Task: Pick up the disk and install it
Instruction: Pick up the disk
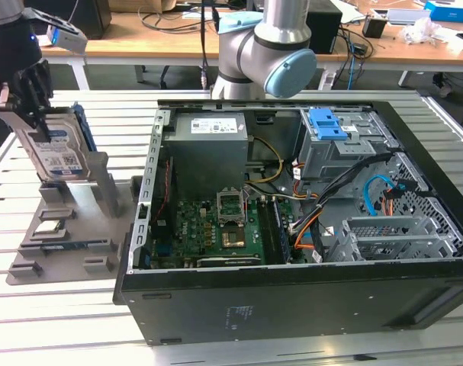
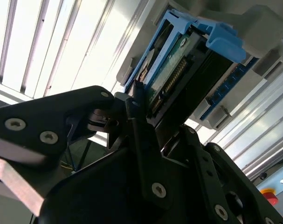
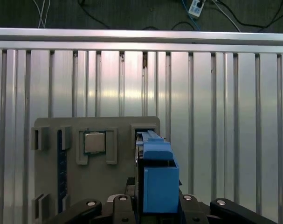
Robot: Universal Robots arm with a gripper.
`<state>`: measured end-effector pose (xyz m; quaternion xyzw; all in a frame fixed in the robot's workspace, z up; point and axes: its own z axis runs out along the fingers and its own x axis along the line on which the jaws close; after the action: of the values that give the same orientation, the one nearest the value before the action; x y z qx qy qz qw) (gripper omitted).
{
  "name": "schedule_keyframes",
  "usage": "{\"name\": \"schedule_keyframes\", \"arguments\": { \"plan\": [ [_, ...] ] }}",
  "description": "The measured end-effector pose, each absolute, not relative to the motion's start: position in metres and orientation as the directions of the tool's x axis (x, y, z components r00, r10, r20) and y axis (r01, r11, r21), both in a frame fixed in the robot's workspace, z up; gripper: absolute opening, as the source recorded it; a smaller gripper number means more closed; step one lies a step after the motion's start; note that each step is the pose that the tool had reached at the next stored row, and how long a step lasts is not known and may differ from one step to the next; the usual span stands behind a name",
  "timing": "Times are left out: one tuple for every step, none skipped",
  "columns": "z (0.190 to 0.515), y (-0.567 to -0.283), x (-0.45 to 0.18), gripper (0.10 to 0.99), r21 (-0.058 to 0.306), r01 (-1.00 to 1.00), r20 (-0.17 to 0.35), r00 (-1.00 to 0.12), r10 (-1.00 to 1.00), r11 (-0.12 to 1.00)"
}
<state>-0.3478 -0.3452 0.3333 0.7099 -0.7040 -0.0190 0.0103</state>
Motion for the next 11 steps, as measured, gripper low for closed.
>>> {"name": "schedule_keyframes", "arguments": {
  "plan": [
    [0.335, -0.345, -0.348, 0.365, 0.041, -0.999, -0.012, 0.008, -1.0, -0.009],
    [0.338, -0.345, -0.348, 0.365, 0.042, -0.999, -0.012, 0.008, -1.0, -0.009],
    [0.341, -0.345, -0.348, 0.365, 0.042, -0.999, -0.012, 0.008, -1.0, -0.009],
    [0.343, -0.345, -0.348, 0.365, 0.042, -0.999, -0.012, 0.008, -1.0, -0.009],
    [0.345, -0.345, -0.348, 0.365, 0.041, -0.999, -0.012, 0.008, -1.0, -0.009],
    [0.346, -0.345, -0.348, 0.365, 0.042, -0.999, -0.012, 0.008, -1.0, -0.009],
    [0.349, -0.345, -0.348, 0.365, 0.042, -0.999, -0.012, 0.008, -1.0, -0.009],
    [0.352, -0.345, -0.348, 0.365, 0.041, -0.999, -0.013, 0.008, -1.0, -0.009],
    [0.353, -0.345, -0.348, 0.365, 0.042, -0.999, -0.012, 0.008, -1.0, -0.009],
    [0.357, -0.345, -0.348, 0.365, 0.042, -0.999, -0.012, 0.008, -1.0, -0.009],
    [0.359, -0.345, -0.348, 0.365, 0.042, -0.999, -0.012, 0.008, -1.0, -0.009]
  ]
}}
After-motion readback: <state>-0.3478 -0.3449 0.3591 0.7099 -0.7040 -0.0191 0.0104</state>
